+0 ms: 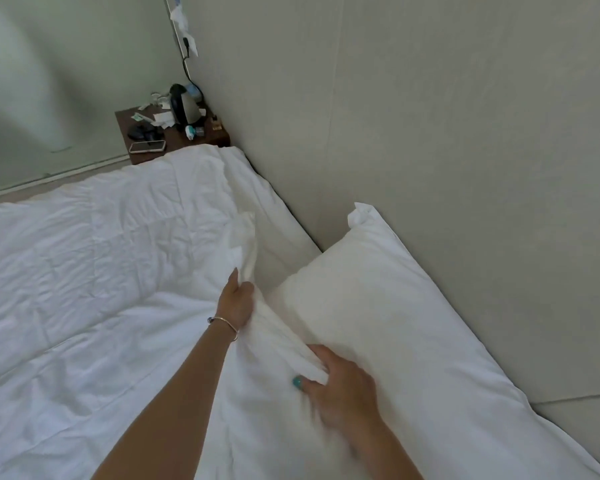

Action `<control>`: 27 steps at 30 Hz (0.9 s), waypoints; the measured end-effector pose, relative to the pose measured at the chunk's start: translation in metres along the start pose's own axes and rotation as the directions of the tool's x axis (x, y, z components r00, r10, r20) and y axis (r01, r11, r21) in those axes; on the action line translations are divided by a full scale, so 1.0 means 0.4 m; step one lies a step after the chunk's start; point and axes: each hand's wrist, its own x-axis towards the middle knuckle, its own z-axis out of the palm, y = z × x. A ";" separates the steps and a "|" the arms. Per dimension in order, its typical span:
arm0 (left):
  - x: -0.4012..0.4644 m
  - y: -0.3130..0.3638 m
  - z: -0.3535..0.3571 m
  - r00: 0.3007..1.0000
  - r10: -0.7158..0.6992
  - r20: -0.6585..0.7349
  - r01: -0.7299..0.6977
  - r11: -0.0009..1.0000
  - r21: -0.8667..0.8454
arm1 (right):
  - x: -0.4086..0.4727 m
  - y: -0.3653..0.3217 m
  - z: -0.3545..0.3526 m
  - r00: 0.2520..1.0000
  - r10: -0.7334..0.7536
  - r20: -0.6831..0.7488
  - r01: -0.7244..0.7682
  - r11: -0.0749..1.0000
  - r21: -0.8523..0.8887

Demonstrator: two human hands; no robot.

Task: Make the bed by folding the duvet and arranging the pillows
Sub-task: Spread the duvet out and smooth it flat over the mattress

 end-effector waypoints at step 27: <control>-0.178 0.076 0.317 0.752 0.421 0.506 -0.602 0.752 0.269 | -0.077 0.150 -0.116 0.903 -0.134 -0.409 0.038 0.972 -0.234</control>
